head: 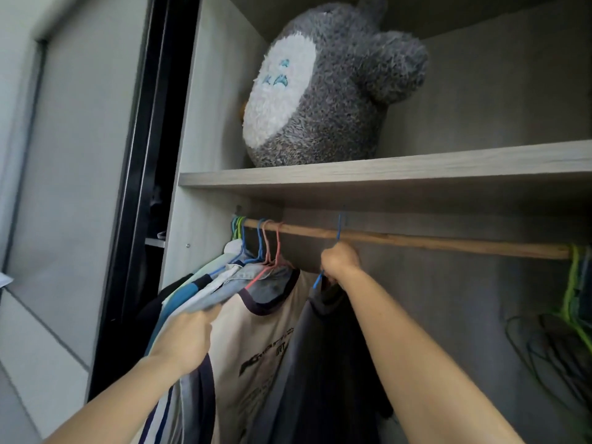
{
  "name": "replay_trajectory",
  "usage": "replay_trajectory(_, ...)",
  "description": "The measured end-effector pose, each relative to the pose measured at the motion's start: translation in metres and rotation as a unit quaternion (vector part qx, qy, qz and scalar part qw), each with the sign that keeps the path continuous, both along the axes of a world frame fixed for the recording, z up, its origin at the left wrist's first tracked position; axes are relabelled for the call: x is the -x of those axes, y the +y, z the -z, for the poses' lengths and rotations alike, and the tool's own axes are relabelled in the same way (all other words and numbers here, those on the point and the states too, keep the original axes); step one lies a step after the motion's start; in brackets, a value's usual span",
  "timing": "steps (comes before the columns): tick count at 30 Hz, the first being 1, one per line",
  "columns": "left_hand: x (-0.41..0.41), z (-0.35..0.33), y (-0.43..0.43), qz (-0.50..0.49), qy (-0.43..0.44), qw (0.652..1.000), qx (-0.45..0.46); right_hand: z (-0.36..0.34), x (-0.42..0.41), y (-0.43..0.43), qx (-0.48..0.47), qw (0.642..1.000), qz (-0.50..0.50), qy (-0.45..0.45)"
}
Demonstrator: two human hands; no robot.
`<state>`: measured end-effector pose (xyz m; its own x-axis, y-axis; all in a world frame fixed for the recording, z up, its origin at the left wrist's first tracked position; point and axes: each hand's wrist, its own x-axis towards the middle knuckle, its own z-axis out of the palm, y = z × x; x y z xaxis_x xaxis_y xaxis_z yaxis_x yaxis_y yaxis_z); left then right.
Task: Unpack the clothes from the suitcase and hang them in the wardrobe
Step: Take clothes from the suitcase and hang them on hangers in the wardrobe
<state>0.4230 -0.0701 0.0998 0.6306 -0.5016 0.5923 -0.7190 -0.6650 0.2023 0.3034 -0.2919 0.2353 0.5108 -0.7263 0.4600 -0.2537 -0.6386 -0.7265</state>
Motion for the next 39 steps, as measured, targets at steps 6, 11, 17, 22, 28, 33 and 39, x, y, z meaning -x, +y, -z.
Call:
replay_trajectory(6,-0.012,0.008,0.0,0.032,-0.04,0.999,0.018,0.033,-0.044,-0.003,-0.09,0.995,-0.043,-0.026)
replay_trajectory(11,-0.022,0.013,-0.001,0.032,-0.02,0.999,0.016,0.033,-0.071,0.007,-0.11,0.989,-0.07,-0.069)
replay_trajectory(17,-0.023,0.018,-0.001,0.037,-0.006,0.999,0.038,0.041,-0.101,0.021,-0.098,0.986,-0.128,-0.031)
replay_trajectory(22,-0.025,0.023,0.001,0.061,0.014,0.996,0.06,0.055,-0.111,0.028,-0.114,0.974,-0.192,0.042)
replay_trajectory(28,-0.014,0.046,0.022,0.017,0.016,0.988,0.153,0.074,-0.085,0.045,0.127,0.987,-0.089,0.047)
replay_trajectory(33,0.009,0.104,0.07,-0.022,0.049,0.975,0.216,0.122,-0.057,0.108,0.184,0.967,-0.172,0.03)
replay_trajectory(39,0.044,0.206,0.178,-0.138,0.184,0.962,0.144,0.238,-0.041,0.21,0.152,0.936,-0.286,0.138)
